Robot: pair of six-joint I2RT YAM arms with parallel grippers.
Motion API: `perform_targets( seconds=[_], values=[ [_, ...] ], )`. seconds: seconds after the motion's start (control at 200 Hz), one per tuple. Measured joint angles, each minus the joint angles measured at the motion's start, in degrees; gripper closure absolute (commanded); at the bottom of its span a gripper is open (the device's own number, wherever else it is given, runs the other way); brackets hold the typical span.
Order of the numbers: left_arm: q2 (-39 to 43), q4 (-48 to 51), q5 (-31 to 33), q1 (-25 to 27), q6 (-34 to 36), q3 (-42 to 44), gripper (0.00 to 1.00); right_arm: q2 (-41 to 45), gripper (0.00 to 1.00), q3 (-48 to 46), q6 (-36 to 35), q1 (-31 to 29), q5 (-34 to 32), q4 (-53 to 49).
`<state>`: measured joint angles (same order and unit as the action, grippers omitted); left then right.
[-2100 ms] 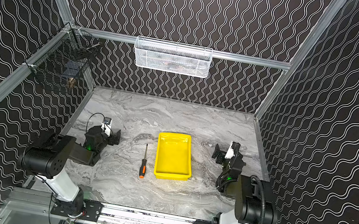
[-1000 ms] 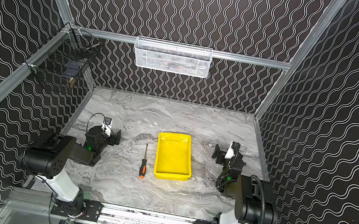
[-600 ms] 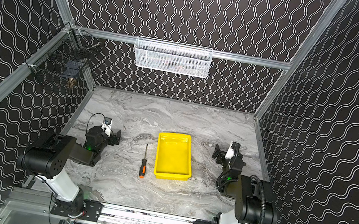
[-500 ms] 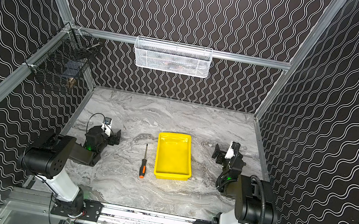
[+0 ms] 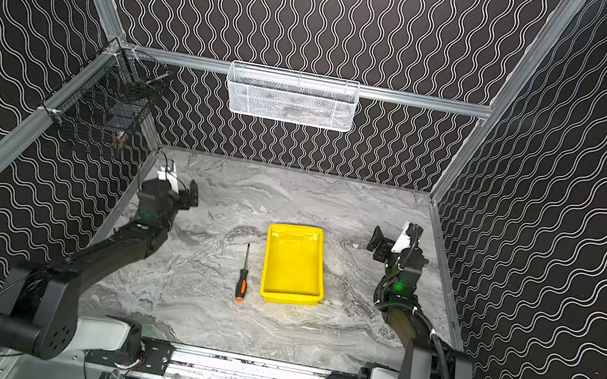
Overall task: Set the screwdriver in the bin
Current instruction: 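Lower the left gripper over the screwdriver handle while the right arm lifts aside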
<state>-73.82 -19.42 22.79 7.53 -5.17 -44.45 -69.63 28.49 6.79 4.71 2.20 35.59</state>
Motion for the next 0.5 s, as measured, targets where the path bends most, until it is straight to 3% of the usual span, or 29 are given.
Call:
perform_targets(
  seconds=[0.29, 0.4, 0.5],
  values=[
    [1.1, 38.2, -1.9, 0.5, -15.8, -25.1, 0.01, 5.1, 0.0, 23.8, 3.5, -0.1, 4.7, -28.7],
    [-0.5, 51.4, -7.3, 1.7, -20.0, -28.0, 0.01, 3.6, 0.0, 30.9, 4.5, -0.2, 8.7, -38.7],
    [-0.3, 61.7, -11.1, 6.0, -23.7, -27.5, 0.05, 3.1, 0.0, 33.3, 4.7, -0.5, 11.6, -45.8]
  ],
)
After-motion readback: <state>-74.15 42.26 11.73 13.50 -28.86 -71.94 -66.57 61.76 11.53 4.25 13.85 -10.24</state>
